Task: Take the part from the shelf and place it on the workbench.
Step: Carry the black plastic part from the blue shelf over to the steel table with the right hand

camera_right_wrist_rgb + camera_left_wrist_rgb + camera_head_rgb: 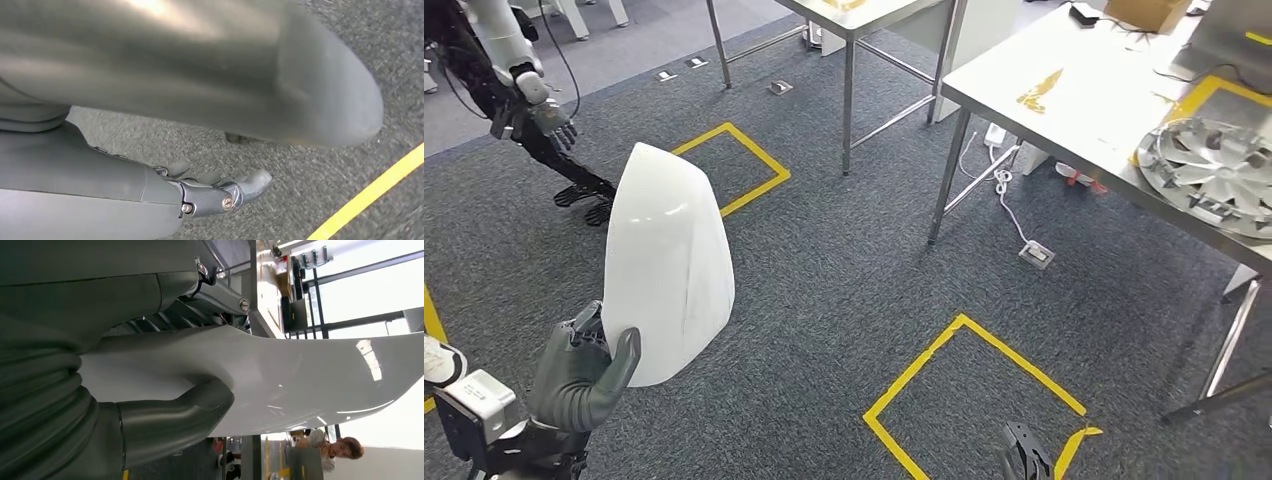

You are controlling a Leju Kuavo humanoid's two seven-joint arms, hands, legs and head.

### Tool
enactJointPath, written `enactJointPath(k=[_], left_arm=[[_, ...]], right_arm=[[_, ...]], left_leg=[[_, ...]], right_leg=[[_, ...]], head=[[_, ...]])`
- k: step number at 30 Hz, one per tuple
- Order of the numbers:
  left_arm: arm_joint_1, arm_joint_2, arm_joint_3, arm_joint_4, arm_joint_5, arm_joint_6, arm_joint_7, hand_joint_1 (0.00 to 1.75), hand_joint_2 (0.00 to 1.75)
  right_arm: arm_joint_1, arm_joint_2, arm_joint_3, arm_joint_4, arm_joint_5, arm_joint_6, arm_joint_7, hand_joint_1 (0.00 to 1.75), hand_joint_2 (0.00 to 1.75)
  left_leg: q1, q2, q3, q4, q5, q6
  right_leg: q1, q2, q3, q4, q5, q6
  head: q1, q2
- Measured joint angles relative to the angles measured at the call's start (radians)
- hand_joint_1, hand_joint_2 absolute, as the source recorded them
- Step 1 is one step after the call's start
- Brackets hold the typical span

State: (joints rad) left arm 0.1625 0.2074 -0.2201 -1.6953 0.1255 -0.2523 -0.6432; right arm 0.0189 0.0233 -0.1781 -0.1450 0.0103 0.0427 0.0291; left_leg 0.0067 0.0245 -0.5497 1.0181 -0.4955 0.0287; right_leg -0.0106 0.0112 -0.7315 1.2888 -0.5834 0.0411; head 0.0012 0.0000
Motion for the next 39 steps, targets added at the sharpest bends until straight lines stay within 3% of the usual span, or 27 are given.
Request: enactJointPath(k=[1, 2, 4, 6, 9, 10, 12, 14, 16, 17, 18, 20, 22, 25, 26, 28, 30, 32, 33, 34, 36, 37, 39], left_arm=[[0.000, -0.001, 0.000, 0.000, 0.000, 0.000, 0.000, 1.75, 1.75], [0.000, -0.002, 0.000, 0.000, 0.000, 0.000, 0.000, 1.75, 1.75], [-0.001, -0.003, 0.000, 0.001, 0.000, -0.002, 0.000, 1.75, 1.75], [-0.002, -0.003, 0.000, 0.001, 0.000, -0.003, 0.000, 1.75, 1.75], [-0.002, -0.002, 0.001, 0.001, 0.000, -0.004, 0.000, 1.75, 1.75], [-0.002, -0.002, 0.002, 0.001, 0.000, -0.004, 0.000, 1.75, 1.75], [-0.001, 0.000, 0.003, -0.001, 0.000, -0.005, -0.001, 1.75, 1.75], [0.004, 0.002, 0.004, 0.001, 0.000, -0.006, -0.003, 1.75, 1.75], [0.011, 0.003, 0.004, 0.004, 0.000, -0.006, -0.003, 1.75, 1.75], [0.012, 0.004, 0.005, 0.005, 0.001, -0.006, -0.003, 1.75, 1.75], [0.013, 0.005, 0.005, 0.006, 0.002, -0.006, -0.004, 1.75, 1.75], [0.013, 0.008, 0.007, 0.007, 0.003, -0.007, -0.008, 1.75, 1.75], [0.013, 0.009, 0.008, 0.009, 0.004, -0.008, -0.011, 1.75, 1.75], [0.012, 0.010, 0.011, 0.010, 0.005, -0.010, -0.012, 1.75, 1.75], [0.011, 0.011, 0.012, 0.010, 0.005, -0.011, -0.012, 1.75, 1.75], [0.011, 0.011, 0.013, 0.010, 0.006, -0.012, -0.012, 1.75, 1.75], [0.012, 0.011, 0.014, 0.010, 0.006, -0.014, -0.013, 1.75, 1.75], [0.013, 0.013, 0.014, 0.011, 0.007, -0.015, -0.014, 1.75, 1.75], [0.012, 0.013, 0.014, 0.011, 0.008, -0.015, -0.015, 1.75, 1.75], [0.012, 0.013, 0.014, 0.011, 0.008, -0.015, -0.015, 1.75, 1.75], [0.011, 0.013, 0.014, 0.011, 0.009, -0.015, -0.016, 1.75, 1.75], [0.011, 0.014, 0.014, 0.010, 0.009, -0.014, -0.016, 1.75, 1.75], [0.010, 0.015, 0.014, 0.010, 0.011, -0.010, -0.018, 1.75, 1.75]], right_arm=[[0.000, 0.000, 0.000, 0.000, 0.000, 0.000, 0.000, 0.00, 0.00], [0.001, 0.000, 0.000, 0.000, 0.000, 0.000, 0.000, 0.00, 0.00], [0.000, 0.000, 0.000, 0.000, 0.000, 0.000, 0.000, 0.00, 0.00], [-0.001, 0.000, 0.000, 0.000, -0.001, 0.000, 0.000, 0.00, 0.00], [0.000, 0.000, 0.000, 0.000, -0.002, -0.001, 0.000, 0.00, 0.00], [0.002, 0.000, 0.000, 0.000, -0.002, -0.001, 0.000, 0.00, 0.00], [0.002, 0.001, 0.000, 0.000, -0.002, -0.001, 0.000, 0.00, 0.00], [0.000, 0.001, 0.000, 0.000, -0.003, 0.000, 0.000, 0.00, 0.00], [0.001, 0.001, 0.000, 0.000, -0.006, 0.000, -0.001, 0.00, 0.00], [0.002, 0.001, 0.000, 0.000, -0.008, 0.000, -0.002, 0.00, 0.00], [0.003, 0.001, 0.000, 0.000, -0.009, 0.000, -0.003, 0.00, 0.00], [0.003, 0.001, 0.000, 0.000, -0.010, 0.000, -0.005, 0.00, 0.00], [0.002, 0.000, 0.000, 0.000, -0.011, -0.001, -0.007, 0.00, 0.00], [0.007, 0.000, 0.000, 0.000, -0.011, -0.001, -0.008, 0.00, 0.00], [0.010, 0.000, 0.000, 0.000, -0.011, -0.001, -0.008, 0.00, 0.00], [0.012, -0.001, 0.000, 0.000, -0.011, -0.001, -0.007, 0.00, 0.00], [0.009, -0.001, 0.000, 0.000, -0.012, -0.002, -0.007, 0.00, 0.00], [0.007, -0.001, 0.000, 0.000, -0.013, -0.003, -0.006, 0.00, 0.00], [0.007, -0.001, 0.000, 0.000, -0.013, -0.003, -0.005, 0.00, 0.00], [0.008, -0.001, 0.000, 0.000, -0.013, -0.003, -0.005, 0.00, 0.00], [0.007, -0.001, 0.000, 0.000, -0.014, -0.003, -0.005, 0.00, 0.00], [0.006, -0.002, 0.000, 0.000, -0.014, -0.004, -0.005, 0.00, 0.00], [0.005, -0.002, 0.000, 0.000, -0.014, -0.004, -0.005, 0.00, 0.00]], left_leg=[[0.000, 0.012, 0.000, 0.001, -0.001, 0.000], [0.000, 0.023, 0.000, 0.003, -0.003, -0.001], [-0.001, 0.043, 0.002, 0.007, -0.008, -0.006], [-0.005, 0.058, 0.004, 0.011, -0.013, -0.014], [-0.007, 0.075, 0.006, 0.006, -0.013, -0.030], [-0.006, 0.067, 0.006, 0.011, -0.018, -0.036], [-0.004, 0.026, -0.017, 0.068, -0.056, -0.045], [-0.001, -0.013, -0.074, 0.193, -0.117, -0.051], [0.001, -0.020, -0.118, 0.278, -0.139, -0.053], [0.001, -0.021, -0.115, 0.269, -0.122, -0.053], [0.003, -0.026, -0.094, 0.223, -0.090, -0.053], [0.008, -0.058, -0.031, 0.088, -0.028, -0.052], [0.010, -0.085, -0.001, 0.017, -0.011, -0.048], [0.007, -0.072, -0.001, 0.014, -0.011, -0.033], [0.006, -0.062, 0.000, 0.012, -0.008, -0.025], [0.007, -0.042, 0.002, 0.007, -0.002, -0.013], [0.005, -0.019, 0.001, 0.006, -0.003, -0.007], [0.003, 0.005, 0.000, 0.007, -0.005, -0.004], [0.002, 0.016, 0.001, 0.008, -0.006, -0.004], [0.002, 0.027, 0.002, 0.009, -0.008, -0.005], [-0.001, 0.046, 0.007, 0.010, -0.013, -0.009], [-0.003, 0.054, 0.009, 0.010, -0.015, -0.013], [-0.007, 0.068, 0.011, 0.009, -0.018, -0.022]], right_leg=[[0.000, -0.002, -0.007, 0.018, 0.002, 0.001], [0.000, -0.006, 0.008, -0.008, 0.023, 0.001], [0.001, -0.031, 0.086, -0.150, 0.086, -0.003], [0.007, -0.054, 0.139, -0.254, 0.116, -0.015], [0.010, -0.040, 0.140, -0.270, 0.122, -0.036], [0.007, -0.032, 0.141, -0.273, 0.125, -0.042], [0.000, -0.018, 0.145, -0.281, 0.130, -0.053], [-0.001, -0.002, 0.144, -0.282, 0.131, -0.058], [-0.001, 0.019, 0.144, -0.281, 0.131, -0.058], [-0.001, 0.030, 0.144, -0.281, 0.132, -0.058], [-0.002, 0.042, 0.145, -0.279, 0.132, -0.056], [-0.003, 0.065, 0.143, -0.273, 0.131, -0.049], [-0.002, 0.081, 0.137, -0.268, 0.132, -0.039], [-0.005, 0.101, 0.128, -0.271, 0.138, -0.022], [-0.006, 0.097, 0.125, -0.269, 0.138, -0.016], [-0.004, 0.059, 0.100, -0.220, 0.107, -0.008], [-0.002, 0.013, 0.043, -0.098, 0.042, -0.003], [-0.002, 0.000, -0.004, 0.003, 0.008, -0.001], [-0.002, -0.002, -0.001, 0.003, 0.018, -0.003], [-0.001, -0.007, 0.020, -0.035, 0.043, -0.005], [0.005, -0.034, 0.095, -0.170, 0.100, -0.015], [0.010, -0.048, 0.123, -0.224, 0.116, -0.022], [0.018, -0.059, 0.140, -0.266, 0.120, -0.032]], head=[[0.000, 0.000], [0.000, 0.000], [0.000, 0.000], [0.000, 0.000], [0.000, 0.000], [-0.001, 0.000], [-0.005, 0.000], [-0.010, 0.000], [-0.010, 0.000], [-0.010, 0.000], [-0.010, 0.000], [-0.010, 0.000], [-0.010, 0.000], [-0.009, 0.000], [-0.009, 0.000], [-0.004, 0.000], [0.001, 0.000], [0.001, 0.000], [0.001, 0.000], [0.001, 0.000], [0.001, 0.000], [0.001, 0.000], [0.000, 0.000]])
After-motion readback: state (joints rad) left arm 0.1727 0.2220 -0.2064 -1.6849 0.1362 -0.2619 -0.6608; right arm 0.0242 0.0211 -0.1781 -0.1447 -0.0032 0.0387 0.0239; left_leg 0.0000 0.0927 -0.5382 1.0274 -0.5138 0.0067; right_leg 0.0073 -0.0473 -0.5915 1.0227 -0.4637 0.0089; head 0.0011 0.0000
